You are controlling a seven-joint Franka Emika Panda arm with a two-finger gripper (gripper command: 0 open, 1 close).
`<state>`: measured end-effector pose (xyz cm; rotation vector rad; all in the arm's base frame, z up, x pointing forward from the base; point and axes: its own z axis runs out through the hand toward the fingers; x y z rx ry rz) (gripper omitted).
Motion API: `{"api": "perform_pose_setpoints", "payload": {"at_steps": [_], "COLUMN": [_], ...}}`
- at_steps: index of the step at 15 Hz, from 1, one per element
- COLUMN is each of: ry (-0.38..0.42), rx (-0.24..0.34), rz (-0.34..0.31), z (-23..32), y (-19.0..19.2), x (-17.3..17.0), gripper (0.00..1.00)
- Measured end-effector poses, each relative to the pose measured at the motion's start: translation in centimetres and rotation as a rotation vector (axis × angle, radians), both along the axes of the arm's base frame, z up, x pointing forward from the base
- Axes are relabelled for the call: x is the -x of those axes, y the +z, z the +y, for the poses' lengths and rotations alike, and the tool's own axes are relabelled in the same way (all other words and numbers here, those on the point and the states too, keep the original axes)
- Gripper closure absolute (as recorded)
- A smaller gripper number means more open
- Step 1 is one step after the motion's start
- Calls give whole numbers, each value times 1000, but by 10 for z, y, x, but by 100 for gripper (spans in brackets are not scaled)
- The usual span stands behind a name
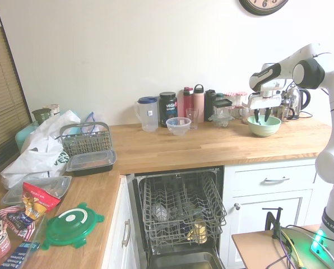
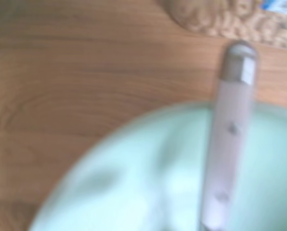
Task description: Put the fork in the dishwasher
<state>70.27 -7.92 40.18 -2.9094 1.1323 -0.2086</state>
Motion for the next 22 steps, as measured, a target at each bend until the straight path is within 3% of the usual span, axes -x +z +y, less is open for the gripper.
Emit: {"api": "perform_pose_setpoints", "payload": {"at_steps": [11,16,22], "ry": [-3,-2,51], "rx": [-9,-42,-72], "rz": [-5,-26,-98], "z": [0,-7,-8], "y": [-2,10,68], "x": [-19,-16,31], "gripper": [100,100,100]}}
